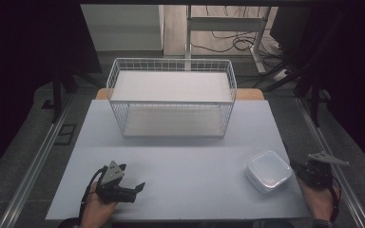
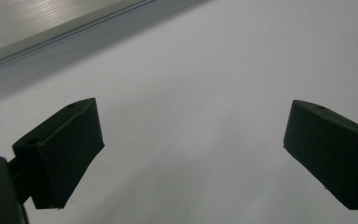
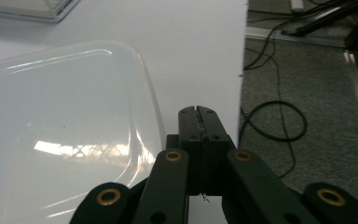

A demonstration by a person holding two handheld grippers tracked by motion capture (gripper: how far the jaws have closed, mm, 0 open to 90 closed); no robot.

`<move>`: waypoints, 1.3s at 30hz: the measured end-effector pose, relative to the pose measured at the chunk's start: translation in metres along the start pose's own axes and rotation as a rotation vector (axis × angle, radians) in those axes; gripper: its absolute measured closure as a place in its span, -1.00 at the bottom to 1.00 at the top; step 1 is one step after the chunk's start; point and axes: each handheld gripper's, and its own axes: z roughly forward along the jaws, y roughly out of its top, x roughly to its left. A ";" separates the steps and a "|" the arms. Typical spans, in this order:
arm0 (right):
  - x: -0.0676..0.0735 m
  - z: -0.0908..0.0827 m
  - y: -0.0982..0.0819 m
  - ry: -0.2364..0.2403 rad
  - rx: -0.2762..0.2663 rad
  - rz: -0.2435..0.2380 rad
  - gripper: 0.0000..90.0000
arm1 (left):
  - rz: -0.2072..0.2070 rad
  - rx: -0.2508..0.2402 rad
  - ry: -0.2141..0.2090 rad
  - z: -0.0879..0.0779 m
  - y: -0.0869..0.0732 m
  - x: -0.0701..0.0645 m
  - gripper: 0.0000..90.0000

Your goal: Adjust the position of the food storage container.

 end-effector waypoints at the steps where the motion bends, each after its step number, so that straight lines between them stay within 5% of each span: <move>1: 0.002 0.000 0.000 0.010 0.003 -0.005 0.98 | 0.000 -0.002 -0.001 0.000 0.000 0.000 -0.91; 19: 0.061 0.005 0.000 0.237 0.082 -0.096 0.98 | 0.005 0.002 -0.003 0.002 0.001 0.000 -0.91; 28: 0.085 0.010 0.001 0.309 0.126 -0.126 0.98 | 0.008 0.002 -0.006 0.002 0.002 0.000 -0.91; 39: 0.141 0.026 0.008 0.412 0.157 -0.234 0.98 | 0.008 0.006 -0.007 0.003 0.002 0.001 -0.90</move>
